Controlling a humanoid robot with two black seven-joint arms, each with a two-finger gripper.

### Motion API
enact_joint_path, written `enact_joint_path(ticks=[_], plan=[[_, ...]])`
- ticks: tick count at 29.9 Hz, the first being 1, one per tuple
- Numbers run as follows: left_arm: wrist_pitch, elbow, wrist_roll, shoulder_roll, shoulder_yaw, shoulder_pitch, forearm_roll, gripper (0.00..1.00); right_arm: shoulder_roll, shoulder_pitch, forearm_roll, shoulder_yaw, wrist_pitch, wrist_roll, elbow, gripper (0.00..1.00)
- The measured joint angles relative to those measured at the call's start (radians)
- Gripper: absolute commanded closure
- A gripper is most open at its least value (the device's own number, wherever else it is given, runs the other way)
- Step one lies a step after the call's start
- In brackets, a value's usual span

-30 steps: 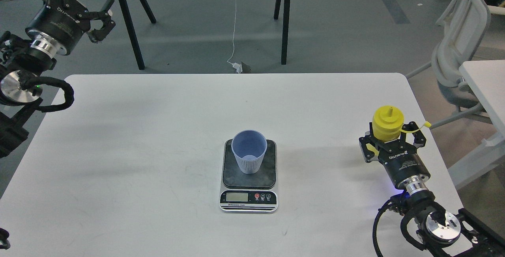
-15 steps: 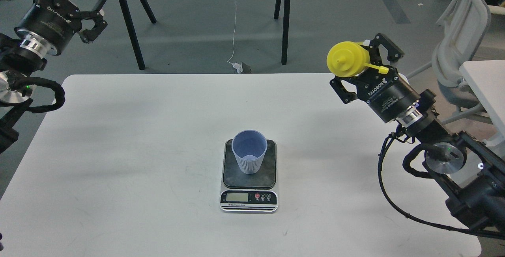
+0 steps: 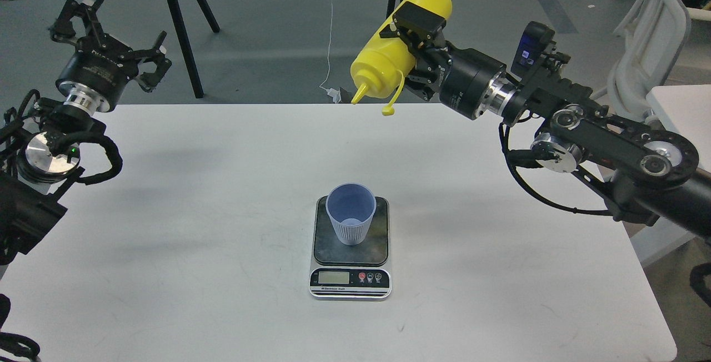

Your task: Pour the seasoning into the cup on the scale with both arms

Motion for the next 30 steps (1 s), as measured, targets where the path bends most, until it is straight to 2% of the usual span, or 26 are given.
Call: enact_joint_path(ticks=[4,13,22,30], plan=[[0.0,0.0,0.0,-0.012,-0.015,0.017,0.0,0.0,0.045,0.05,-0.123,-0.083,-0.042,0.022,-0.039,0.66],[0.0,0.0,-0.001,-0.013,-0.018,0.025,0.002,0.0,0.1,0.158,-0.349,-0.286,-0.104,0.024,-0.084,0.69],[0.0,0.0,-0.003,-0.014,-0.018,0.025,0.004,0.0,0.157,0.144,-0.561,-0.402,-0.205,0.019,-0.109,0.69],[0.0,-0.001,-0.009,0.005,-0.02,0.037,0.005,0.0,0.156,0.135,-0.713,-0.427,-0.274,0.019,-0.111,0.69]])
